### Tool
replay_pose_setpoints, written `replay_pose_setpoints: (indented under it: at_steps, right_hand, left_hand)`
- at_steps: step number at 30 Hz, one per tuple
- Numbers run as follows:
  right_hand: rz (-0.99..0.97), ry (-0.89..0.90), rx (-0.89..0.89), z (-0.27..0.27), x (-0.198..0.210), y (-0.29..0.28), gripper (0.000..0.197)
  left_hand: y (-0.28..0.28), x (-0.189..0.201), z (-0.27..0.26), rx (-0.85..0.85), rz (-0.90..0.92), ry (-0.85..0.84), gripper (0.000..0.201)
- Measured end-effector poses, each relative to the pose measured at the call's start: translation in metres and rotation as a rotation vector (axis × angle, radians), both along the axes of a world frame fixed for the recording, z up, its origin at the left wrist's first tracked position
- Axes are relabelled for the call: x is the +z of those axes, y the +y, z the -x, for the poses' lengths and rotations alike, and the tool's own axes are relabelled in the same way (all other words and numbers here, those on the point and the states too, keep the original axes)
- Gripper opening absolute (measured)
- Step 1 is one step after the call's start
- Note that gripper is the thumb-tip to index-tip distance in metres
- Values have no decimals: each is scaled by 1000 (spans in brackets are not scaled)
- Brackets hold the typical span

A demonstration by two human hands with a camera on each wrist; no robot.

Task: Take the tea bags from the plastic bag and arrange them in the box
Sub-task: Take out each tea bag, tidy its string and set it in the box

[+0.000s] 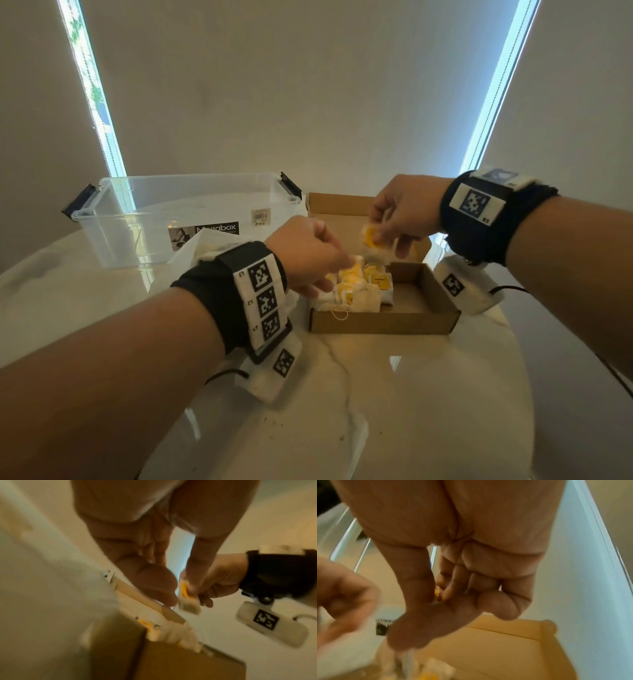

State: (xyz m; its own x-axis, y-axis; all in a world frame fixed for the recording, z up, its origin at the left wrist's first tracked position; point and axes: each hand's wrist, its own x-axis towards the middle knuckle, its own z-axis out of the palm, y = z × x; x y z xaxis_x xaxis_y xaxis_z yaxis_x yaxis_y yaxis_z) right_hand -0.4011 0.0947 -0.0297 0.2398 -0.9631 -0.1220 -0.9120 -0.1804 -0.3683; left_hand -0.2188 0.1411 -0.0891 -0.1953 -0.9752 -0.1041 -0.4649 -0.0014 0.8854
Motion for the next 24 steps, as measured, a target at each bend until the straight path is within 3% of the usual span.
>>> replay_pose_setpoints:
  at_steps: [3,5,11,17,24]
  right_hand:
    - [-102,223,-57,14,-13,-6,10]
    - [-180,301,-70,15,-21,-6,11]
    - [-279,342,-54,1,-39,-9,24]
    - [-149,456,-46,-10,-53,-18,27]
    - [-128,557,-49,-12,-58,-23,33]
  left_hand:
    - [9,0,1,-145,-14,-432,21]
    - [12,1,3,-187,-1,-559,21]
    - [16,-1,9,-215,82,-752,26]
    - [14,-7,9,-230,232,-890,24]
    - [8,-10,8,-249,263,-896,23]
